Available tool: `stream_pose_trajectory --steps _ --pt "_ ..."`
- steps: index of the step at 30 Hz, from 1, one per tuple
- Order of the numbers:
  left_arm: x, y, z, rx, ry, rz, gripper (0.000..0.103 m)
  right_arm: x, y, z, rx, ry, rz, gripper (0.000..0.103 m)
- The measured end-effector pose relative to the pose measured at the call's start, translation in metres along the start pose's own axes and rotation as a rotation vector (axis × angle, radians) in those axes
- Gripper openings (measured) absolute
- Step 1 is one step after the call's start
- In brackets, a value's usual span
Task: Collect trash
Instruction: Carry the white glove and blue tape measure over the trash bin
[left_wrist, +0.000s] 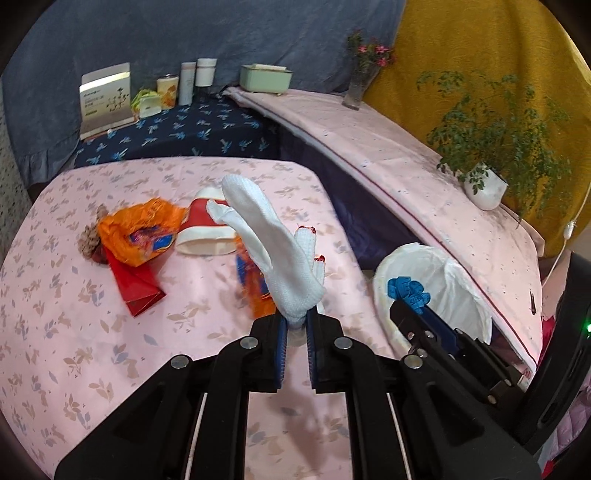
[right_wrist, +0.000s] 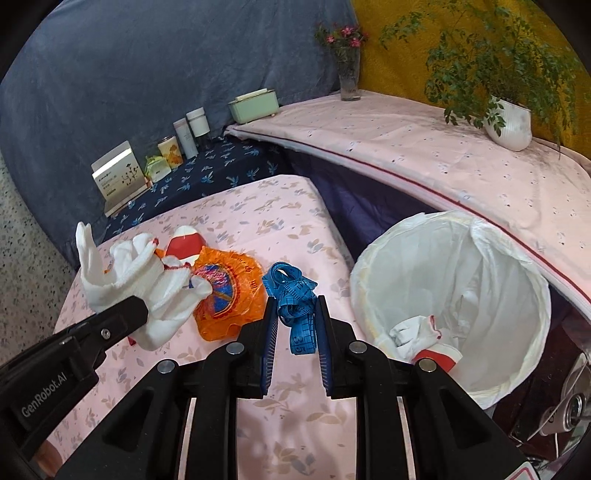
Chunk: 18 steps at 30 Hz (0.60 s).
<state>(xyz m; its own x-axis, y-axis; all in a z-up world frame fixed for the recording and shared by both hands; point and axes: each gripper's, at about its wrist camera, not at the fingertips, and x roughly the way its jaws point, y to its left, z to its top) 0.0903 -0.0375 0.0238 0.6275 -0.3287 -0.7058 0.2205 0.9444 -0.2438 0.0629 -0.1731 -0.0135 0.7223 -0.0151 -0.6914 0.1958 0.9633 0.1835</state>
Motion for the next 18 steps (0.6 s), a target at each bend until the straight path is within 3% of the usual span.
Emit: stream_pose_trajectory --steps 9,18 --pt "0.001 -0.061 0.01 0.108 -0.017 -0.059 0.009 -0.023 -0.044 0.013 0.061 -0.055 -0.044 0.019" --pt "0.024 -0.116 0.006 0.202 0.035 -0.125 0.009 -0.03 -0.104 0.014 0.151 -0.07 -0.114 0.019"
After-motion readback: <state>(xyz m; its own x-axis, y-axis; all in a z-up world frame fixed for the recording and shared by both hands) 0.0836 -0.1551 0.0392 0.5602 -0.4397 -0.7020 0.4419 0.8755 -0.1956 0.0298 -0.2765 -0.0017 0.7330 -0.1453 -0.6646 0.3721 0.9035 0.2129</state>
